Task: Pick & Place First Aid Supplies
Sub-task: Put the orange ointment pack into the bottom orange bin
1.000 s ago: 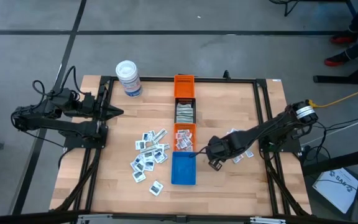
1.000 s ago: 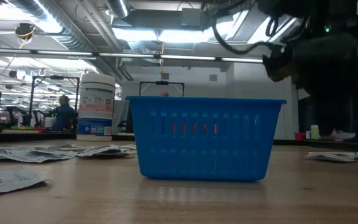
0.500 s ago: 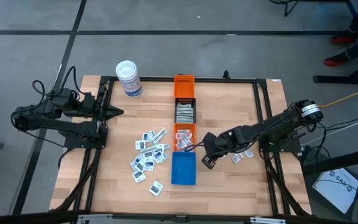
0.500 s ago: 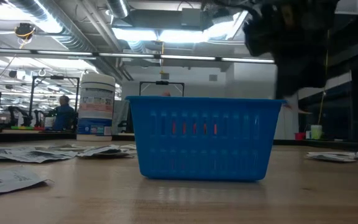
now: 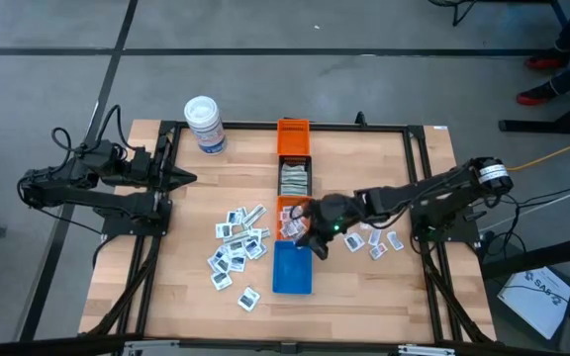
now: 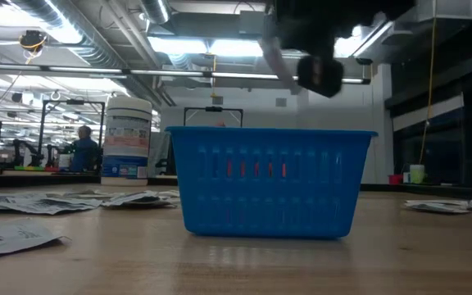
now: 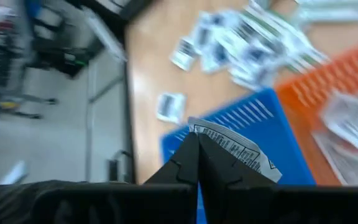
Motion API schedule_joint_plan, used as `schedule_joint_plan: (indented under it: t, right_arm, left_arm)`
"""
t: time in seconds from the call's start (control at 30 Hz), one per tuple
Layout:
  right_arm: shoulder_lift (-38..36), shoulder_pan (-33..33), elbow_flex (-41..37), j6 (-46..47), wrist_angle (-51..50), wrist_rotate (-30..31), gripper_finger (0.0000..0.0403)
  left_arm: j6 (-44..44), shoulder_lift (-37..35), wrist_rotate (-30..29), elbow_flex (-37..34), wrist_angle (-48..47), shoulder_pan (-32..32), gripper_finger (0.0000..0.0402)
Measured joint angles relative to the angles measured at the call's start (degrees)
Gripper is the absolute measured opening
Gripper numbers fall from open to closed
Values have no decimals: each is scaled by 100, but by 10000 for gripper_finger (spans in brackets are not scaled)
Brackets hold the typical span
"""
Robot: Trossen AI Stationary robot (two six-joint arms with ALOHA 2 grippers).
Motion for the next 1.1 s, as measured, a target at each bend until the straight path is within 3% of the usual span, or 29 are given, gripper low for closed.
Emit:
schedule_joint_plan:
  t: [0.27, 0.57, 1.1]
  right_arm:
    - [0, -643, 2, -205, 208, -824, 5]
    - [85, -1141, -27, -589, -265, -839, 5]
    - [543, -1201, -35, -776, -169, -586, 10]
  left_arm:
    - [-2, 0, 1, 0, 0, -1, 12]
    - [-2, -1, 0, 0, 0, 0, 9]
    - [-1, 1, -1, 0, 0, 0, 11]
